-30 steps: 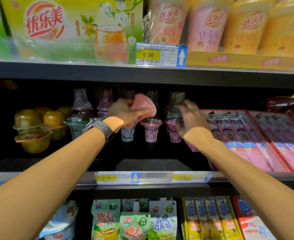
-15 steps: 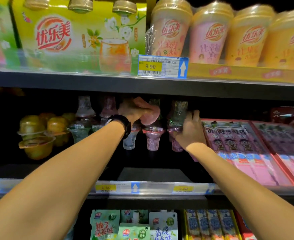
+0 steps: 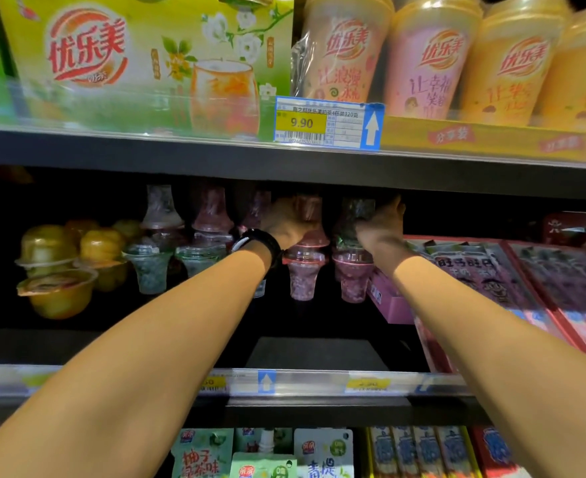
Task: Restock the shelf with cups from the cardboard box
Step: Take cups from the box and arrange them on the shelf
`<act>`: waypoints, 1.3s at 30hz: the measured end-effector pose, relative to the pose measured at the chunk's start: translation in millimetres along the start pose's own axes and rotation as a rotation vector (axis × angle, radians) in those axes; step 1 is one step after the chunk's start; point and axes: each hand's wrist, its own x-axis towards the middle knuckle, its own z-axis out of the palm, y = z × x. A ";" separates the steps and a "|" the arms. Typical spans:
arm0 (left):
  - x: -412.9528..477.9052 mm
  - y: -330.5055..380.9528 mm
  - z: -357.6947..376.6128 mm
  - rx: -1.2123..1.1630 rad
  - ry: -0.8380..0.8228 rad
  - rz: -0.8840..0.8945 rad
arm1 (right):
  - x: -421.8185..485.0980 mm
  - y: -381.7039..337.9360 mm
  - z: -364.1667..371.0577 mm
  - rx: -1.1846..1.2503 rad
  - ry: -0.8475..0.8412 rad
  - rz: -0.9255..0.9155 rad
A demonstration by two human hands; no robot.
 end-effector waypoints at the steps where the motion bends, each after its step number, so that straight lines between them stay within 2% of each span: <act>1: 2.2 -2.6 1.6 -0.002 0.002 -0.006 | 1.6 -1.0 -0.5 -0.011 -0.008 -0.001; 9: 8.2 -11.2 15.6 -0.033 0.017 -0.033 | 0.1 -0.4 7.0 -0.120 -0.017 -0.034; 16: 2.9 -8.3 10.7 0.021 0.001 -0.026 | -0.1 1.2 5.8 -0.110 -0.029 -0.046; 21: -15.2 -9.0 -5.9 0.116 -0.030 0.020 | -7.7 6.6 6.6 -0.143 0.028 -0.195; 25: -47.5 -11.0 -29.0 0.372 0.027 0.133 | -41.5 17.8 1.6 -0.264 0.138 -0.356; 27: -65.0 -15.6 -41.6 0.560 0.029 0.231 | -63.8 20.1 -6.6 -0.470 0.056 -0.459; 30: -86.7 -25.7 -55.5 0.789 -0.032 0.332 | -86.0 19.4 -12.2 -0.749 -0.252 -0.575; 32: -99.0 -29.4 -64.0 0.886 -0.095 0.329 | -94.6 13.6 -10.7 -0.803 -0.376 -0.581; 39: -138.4 -43.5 -94.8 1.024 -0.204 0.216 | -117.7 -3.6 -7.5 -0.838 -0.557 -0.480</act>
